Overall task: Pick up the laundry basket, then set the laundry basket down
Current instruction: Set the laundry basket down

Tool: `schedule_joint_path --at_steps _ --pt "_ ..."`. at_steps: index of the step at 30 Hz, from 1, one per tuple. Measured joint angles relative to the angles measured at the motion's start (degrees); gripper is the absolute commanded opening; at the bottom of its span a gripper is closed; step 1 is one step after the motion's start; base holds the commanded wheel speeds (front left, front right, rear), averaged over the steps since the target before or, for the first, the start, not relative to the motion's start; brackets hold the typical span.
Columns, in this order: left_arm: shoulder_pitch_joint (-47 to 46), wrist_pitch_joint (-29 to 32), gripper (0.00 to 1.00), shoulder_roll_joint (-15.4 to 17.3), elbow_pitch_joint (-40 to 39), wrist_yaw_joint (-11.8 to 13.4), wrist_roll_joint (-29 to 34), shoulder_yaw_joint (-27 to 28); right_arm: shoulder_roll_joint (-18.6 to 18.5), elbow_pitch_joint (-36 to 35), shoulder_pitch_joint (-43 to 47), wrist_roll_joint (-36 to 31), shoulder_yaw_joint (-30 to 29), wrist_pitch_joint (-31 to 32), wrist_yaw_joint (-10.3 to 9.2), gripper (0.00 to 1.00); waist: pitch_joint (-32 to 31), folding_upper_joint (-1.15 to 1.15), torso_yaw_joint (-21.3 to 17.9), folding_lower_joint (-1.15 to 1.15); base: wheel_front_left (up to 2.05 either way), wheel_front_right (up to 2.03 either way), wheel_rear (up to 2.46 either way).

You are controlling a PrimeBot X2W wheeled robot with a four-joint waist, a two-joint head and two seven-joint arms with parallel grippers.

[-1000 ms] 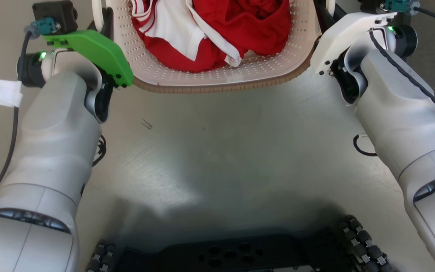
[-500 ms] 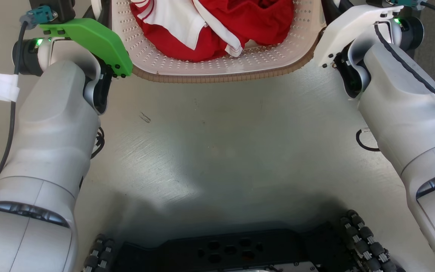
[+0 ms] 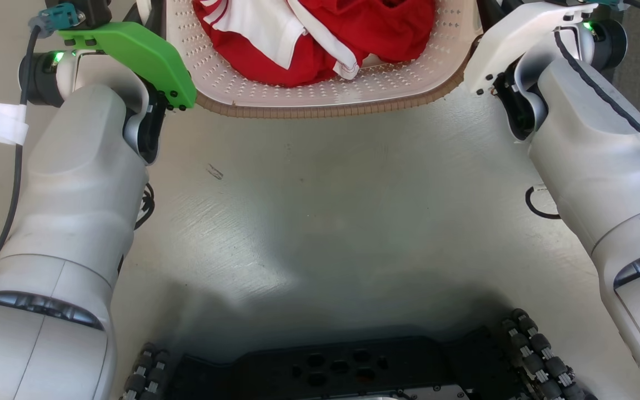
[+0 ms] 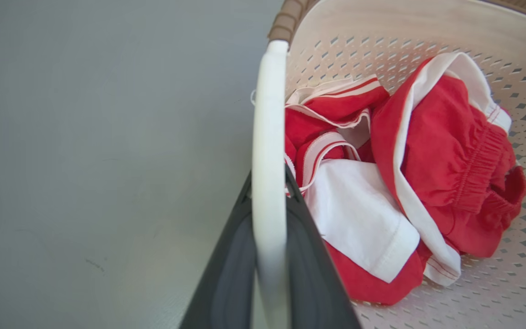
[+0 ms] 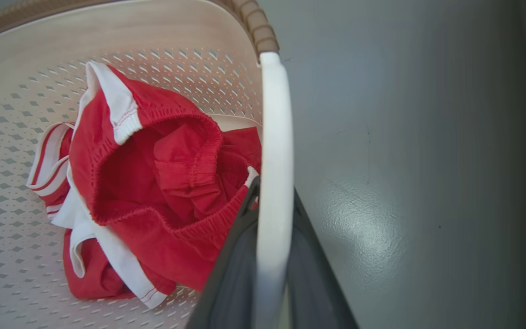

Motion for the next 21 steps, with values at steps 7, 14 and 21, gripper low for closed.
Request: schedule_joint_path --at_steps 7,14,21 --pt "-0.1 0.0 1.00 0.0 0.1 -1.0 0.0 -0.3 -1.1 0.5 0.0 -0.4 0.5 0.0 0.85 1.00 -0.2 0.00 0.2 0.00 0.00 0.00 0.00" --pt "0.0 0.0 1.00 0.9 0.5 -1.3 0.0 -0.8 -1.8 1.3 0.3 -0.6 0.6 0.3 0.93 1.00 -1.5 0.00 0.6 0.00 0.00 0.00 0.00" --pt "0.1 -0.5 1.00 1.2 0.3 -1.6 0.0 -1.1 -1.7 0.6 1.4 -0.6 0.5 0.3 1.93 1.00 -3.6 0.00 0.7 0.00 0.00 0.00 0.00"
